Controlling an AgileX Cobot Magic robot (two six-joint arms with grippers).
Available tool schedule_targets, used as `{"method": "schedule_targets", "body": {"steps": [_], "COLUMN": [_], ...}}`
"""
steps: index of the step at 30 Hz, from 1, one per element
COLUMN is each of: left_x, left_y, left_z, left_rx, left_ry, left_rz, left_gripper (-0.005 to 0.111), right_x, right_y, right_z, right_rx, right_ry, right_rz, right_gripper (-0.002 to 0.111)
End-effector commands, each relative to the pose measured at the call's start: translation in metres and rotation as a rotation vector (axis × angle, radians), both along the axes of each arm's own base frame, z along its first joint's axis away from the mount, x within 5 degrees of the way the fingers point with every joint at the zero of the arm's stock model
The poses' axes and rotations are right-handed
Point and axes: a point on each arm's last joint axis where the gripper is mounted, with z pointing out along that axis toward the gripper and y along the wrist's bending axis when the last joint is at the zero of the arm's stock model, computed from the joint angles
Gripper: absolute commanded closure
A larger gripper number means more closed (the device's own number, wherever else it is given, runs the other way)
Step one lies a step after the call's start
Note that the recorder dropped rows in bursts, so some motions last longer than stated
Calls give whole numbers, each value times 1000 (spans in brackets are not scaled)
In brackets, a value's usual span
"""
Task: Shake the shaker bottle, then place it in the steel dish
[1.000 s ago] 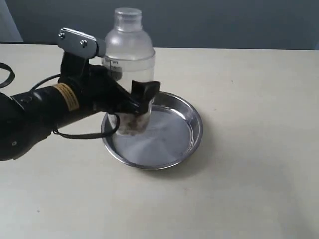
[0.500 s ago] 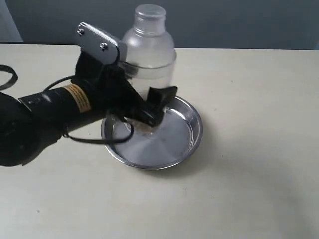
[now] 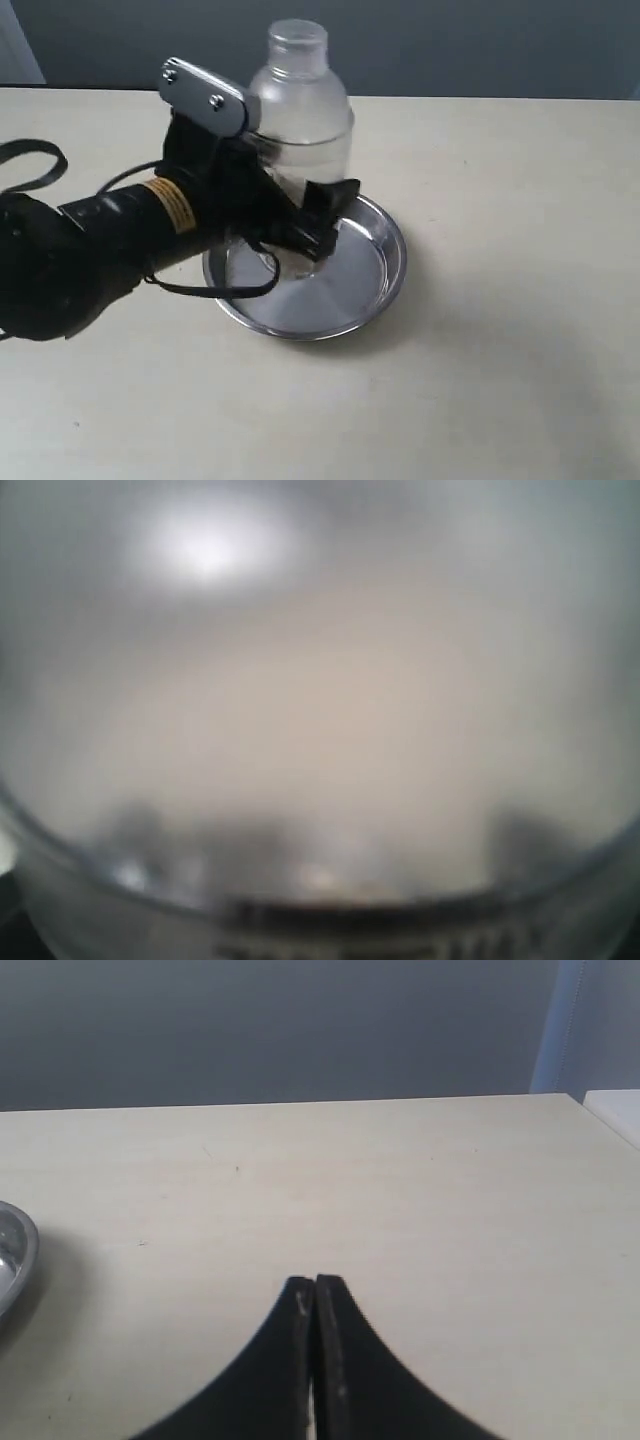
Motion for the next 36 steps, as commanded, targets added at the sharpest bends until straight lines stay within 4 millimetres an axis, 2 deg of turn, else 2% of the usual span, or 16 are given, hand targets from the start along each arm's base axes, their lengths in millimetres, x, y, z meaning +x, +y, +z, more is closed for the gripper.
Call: {"method": "schedule_targets", "body": {"steps": [1, 3, 4, 7, 8, 11, 14, 18, 21, 23, 25, 27, 29, 32, 34, 36], "left_x": [16, -5, -8, 13, 13, -6, 19, -2, 18, 21, 10, 5, 8, 19, 17, 8], "left_y": [23, -10, -14, 19, 17, -16, 19, -15, 9, 11, 3, 2, 4, 3, -6, -14], "left_z": [3, 8, 9, 1, 1, 5, 0, 2, 0, 32, 84, 108, 94, 23, 29, 70], "left_rx": [-237, 19, 49, -290, -276, 90, -212, 90, -164, -230, -207, -151, -125, -59, -91, -143], "left_ry": [63, -85, -109, 105, 97, -138, 74, -81, 36, -149, -382, -398, -247, -7, -84, -272], "left_rz": [337, -97, -151, 360, 347, -156, 329, -143, 212, 191, 18, -35, 12, 83, 35, -50], "left_gripper": [107, 107, 107, 107, 107, 107, 107, 107, 107, 107, 107, 107, 107, 107, 107, 107], "right_x": [0, 0, 0, 0, 0, 0, 0, 0, 0, 0, 0, 0, 0, 0, 0, 0], "right_y": [0, 0, 0, 0, 0, 0, 0, 0, 0, 0, 0, 0, 0, 0, 0, 0], "right_z": [1, 1, 1, 1, 1, 1, 1, 1, 1, 1, 1, 1, 1, 1, 1, 1], "right_rx": [-1, -1, -1, -1, -1, -1, -1, -1, -1, -1, -1, -1, -1, -1, -1, -1], "right_ry": [-16, -16, -16, -16, -16, -16, -16, -16, -16, -16, -16, -16, -16, -16, -16, -16], "right_rz": [-4, -4, -4, -4, -4, -4, -4, -4, -4, -4, -4, -4, -4, -4, -4, -4], "right_gripper": [109, 109, 109, 109, 109, 109, 109, 109, 109, 109, 109, 109, 109, 109, 109, 109]}}
